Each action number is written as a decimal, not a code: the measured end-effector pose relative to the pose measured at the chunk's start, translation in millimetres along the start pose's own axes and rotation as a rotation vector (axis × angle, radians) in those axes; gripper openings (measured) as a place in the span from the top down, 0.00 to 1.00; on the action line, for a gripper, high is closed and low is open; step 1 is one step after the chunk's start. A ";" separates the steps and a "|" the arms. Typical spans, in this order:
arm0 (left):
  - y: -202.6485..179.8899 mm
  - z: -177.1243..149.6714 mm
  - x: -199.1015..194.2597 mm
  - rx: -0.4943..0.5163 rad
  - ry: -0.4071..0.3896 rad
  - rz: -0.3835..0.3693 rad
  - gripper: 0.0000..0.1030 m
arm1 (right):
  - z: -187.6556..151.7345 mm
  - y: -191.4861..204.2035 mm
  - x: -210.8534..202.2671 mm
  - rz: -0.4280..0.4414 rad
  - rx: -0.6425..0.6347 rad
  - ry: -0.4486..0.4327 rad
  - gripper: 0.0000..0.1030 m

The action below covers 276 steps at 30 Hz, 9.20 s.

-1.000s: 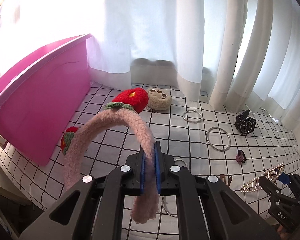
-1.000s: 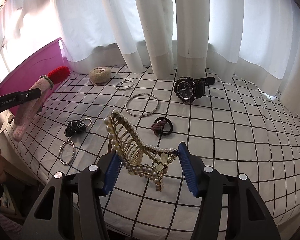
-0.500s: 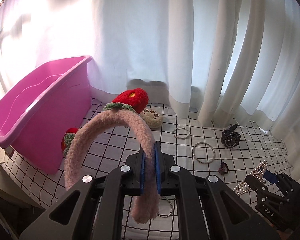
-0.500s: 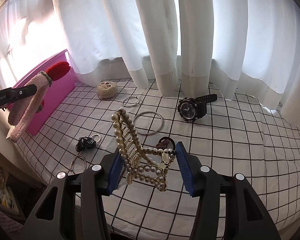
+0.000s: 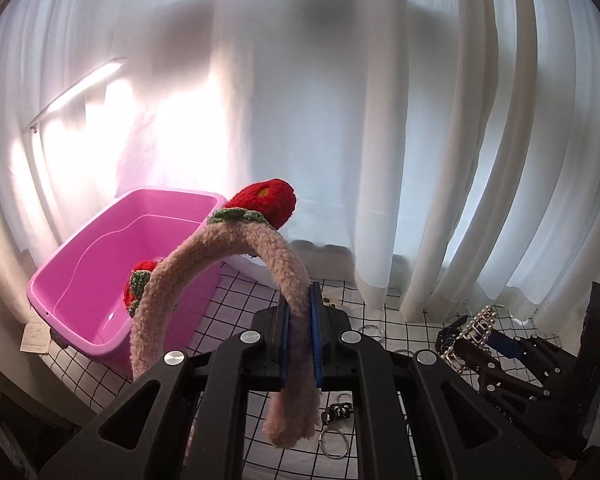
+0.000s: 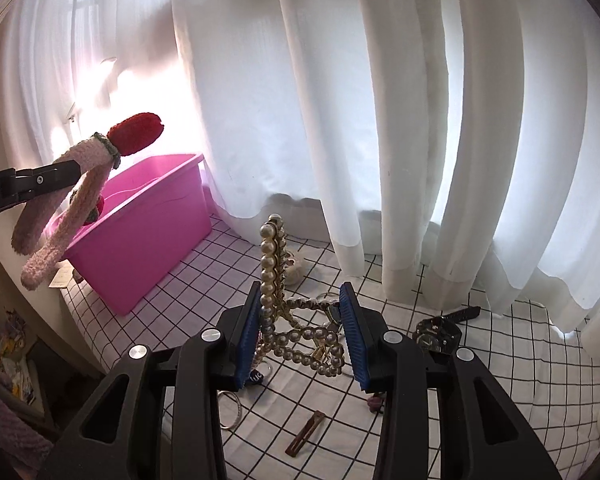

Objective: Organize jewelry
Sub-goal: 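Carry headband and pearl clip into the pink tub and open both tools, then withdraw both tools from the tub back toward the table, then grasp the black wristwatch with the right tool while the left tool grasps a silver bangle, then carry watch and bangle over the pink tub and open both tools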

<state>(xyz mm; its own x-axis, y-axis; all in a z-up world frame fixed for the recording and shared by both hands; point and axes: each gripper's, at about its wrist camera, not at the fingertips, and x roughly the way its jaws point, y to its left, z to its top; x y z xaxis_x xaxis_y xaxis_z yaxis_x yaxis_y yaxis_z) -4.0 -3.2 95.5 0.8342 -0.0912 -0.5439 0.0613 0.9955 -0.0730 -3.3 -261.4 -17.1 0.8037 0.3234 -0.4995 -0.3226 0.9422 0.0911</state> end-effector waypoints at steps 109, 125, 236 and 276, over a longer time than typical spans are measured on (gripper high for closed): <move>184.6 16.5 49.4 -0.197 0.241 0.323 0.06 | 118.2 174.3 138.6 0.249 -0.054 0.197 0.28; 32.2 -67.0 46.2 -0.330 0.352 0.284 0.06 | 2.5 -41.2 39.2 0.086 0.040 0.299 0.28; -94.8 -214.4 136.4 -0.309 0.377 0.379 0.61 | -104.4 -165.5 144.4 0.013 -0.097 0.283 0.41; 197.2 29.7 57.0 -0.368 0.138 0.457 0.61 | 165.3 178.8 168.1 0.392 -0.226 0.071 0.41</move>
<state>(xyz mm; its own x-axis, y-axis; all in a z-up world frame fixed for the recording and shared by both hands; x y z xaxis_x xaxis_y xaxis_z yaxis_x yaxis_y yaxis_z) 71.9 188.8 75.0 0.6513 0.3165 -0.6897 -0.5008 0.8621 -0.0773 156.7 -24.0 57.6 0.5649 0.6377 -0.5236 -0.7032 0.7041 0.0990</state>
